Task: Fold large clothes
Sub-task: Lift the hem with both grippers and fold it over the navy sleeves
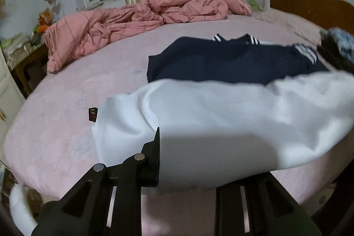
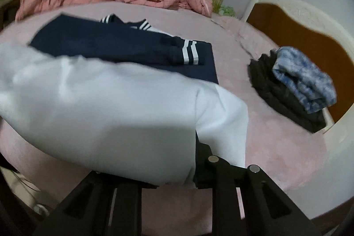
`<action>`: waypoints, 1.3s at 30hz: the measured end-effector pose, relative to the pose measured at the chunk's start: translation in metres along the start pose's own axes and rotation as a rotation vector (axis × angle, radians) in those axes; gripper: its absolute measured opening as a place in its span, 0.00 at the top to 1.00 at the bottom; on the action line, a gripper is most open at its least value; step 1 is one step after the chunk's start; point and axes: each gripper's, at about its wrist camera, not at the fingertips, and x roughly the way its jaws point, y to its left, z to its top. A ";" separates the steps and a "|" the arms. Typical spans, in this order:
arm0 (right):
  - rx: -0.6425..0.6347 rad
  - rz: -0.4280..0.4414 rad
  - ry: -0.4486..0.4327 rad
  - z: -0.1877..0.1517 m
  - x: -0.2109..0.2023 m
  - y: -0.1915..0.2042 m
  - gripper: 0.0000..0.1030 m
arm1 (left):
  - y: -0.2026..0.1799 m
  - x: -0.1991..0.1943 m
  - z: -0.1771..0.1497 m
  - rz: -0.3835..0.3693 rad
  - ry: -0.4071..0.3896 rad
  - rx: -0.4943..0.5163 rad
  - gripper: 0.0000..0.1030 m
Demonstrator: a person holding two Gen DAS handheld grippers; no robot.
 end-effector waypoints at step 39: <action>0.111 0.097 0.042 0.227 0.166 -0.031 0.74 | 0.020 0.186 0.203 -0.044 0.250 -0.124 0.73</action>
